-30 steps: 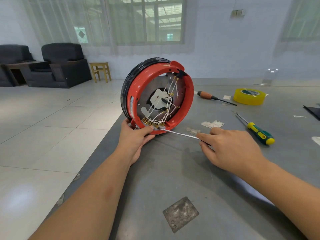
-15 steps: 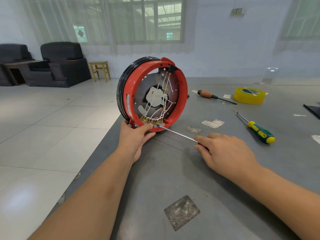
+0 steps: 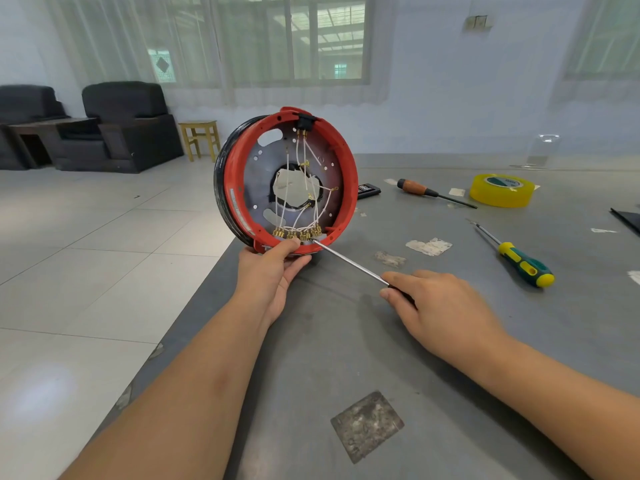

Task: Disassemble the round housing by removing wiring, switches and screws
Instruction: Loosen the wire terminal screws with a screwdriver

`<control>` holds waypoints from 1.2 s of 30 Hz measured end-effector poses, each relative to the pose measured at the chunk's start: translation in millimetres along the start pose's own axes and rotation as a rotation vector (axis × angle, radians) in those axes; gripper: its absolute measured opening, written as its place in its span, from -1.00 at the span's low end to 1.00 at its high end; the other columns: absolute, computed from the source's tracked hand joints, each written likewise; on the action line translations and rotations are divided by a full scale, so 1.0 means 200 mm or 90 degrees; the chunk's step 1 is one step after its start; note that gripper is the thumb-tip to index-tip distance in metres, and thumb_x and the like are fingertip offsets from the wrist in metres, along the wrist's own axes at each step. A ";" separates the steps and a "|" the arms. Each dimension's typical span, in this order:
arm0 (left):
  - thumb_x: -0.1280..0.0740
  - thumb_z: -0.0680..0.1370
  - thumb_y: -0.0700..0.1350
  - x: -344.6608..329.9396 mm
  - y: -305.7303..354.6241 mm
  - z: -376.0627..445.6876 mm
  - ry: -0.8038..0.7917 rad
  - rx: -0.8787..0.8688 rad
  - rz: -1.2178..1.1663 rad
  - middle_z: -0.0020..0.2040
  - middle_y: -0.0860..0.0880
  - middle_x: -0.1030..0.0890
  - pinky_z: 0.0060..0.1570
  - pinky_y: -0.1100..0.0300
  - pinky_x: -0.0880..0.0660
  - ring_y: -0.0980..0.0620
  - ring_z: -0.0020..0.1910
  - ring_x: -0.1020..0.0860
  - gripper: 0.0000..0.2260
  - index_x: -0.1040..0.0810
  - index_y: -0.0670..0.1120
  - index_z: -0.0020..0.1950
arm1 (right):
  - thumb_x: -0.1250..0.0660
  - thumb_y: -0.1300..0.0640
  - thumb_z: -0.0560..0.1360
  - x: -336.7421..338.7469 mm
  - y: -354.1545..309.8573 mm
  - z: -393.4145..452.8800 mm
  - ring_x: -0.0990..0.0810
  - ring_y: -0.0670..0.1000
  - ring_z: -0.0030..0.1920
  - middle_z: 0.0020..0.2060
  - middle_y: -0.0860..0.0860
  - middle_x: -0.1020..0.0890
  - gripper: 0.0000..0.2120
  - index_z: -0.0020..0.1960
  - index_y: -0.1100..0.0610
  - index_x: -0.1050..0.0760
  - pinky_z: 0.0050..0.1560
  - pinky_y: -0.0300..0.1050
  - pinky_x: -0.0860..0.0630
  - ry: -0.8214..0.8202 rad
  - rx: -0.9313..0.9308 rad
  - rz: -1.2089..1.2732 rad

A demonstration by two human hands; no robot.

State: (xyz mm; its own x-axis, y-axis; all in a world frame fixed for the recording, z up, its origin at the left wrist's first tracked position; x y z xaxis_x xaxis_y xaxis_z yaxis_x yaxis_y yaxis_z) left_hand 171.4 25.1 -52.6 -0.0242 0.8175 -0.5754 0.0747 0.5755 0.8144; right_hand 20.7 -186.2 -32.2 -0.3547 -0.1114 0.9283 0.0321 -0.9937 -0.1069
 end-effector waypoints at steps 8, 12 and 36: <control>-0.45 0.55 -0.39 0.00 0.00 -0.01 0.012 0.029 -0.048 -0.22 -0.10 -0.75 -0.12 0.00 -0.72 -0.10 -0.14 -0.77 -0.69 -0.49 -0.27 0.26 | -0.04 -0.22 0.66 -0.01 -0.01 0.00 -0.61 0.10 -0.02 -0.06 -0.06 -0.63 -0.61 0.31 -0.09 -0.48 -0.04 0.07 -0.59 -0.010 -0.007 0.052; -0.45 0.54 -0.39 0.01 0.01 -0.01 0.009 0.038 -0.057 -0.21 -0.11 -0.76 -0.12 -0.01 -0.72 -0.12 -0.13 -0.77 -0.72 -0.49 -0.24 0.21 | -0.01 -0.26 0.65 -0.01 0.00 0.01 -0.61 0.09 0.01 -0.04 -0.10 -0.59 -0.61 0.37 -0.19 -0.42 -0.08 0.02 -0.58 -0.009 -0.018 0.019; -0.43 0.57 -0.37 0.02 0.00 -0.01 -0.039 0.106 -0.049 -0.15 -0.19 -0.75 -0.17 -0.03 -0.71 -0.23 -0.02 -0.76 -0.81 -0.54 -0.22 0.15 | -0.06 -0.24 0.62 0.04 0.12 0.04 -0.61 0.00 -0.21 -0.09 -0.14 -0.57 -0.61 0.32 -0.24 -0.52 -0.48 -0.18 -0.31 0.074 0.032 -0.099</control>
State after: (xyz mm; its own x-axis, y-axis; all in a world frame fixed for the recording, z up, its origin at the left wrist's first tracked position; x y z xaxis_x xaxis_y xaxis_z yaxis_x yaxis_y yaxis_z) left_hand 169.6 28.5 -54.0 0.0245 0.7649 -0.6436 0.2395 0.6206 0.7467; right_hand 26.2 -211.4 -24.3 -0.4650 0.0428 0.8843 0.0144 -0.9983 0.0559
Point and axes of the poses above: each hand's wrist, its own z-axis towards the middle knuckle, its own x-axis out of the back of the hand, y = z × x, the point moved 3 cm from there along z, towards the middle knuckle
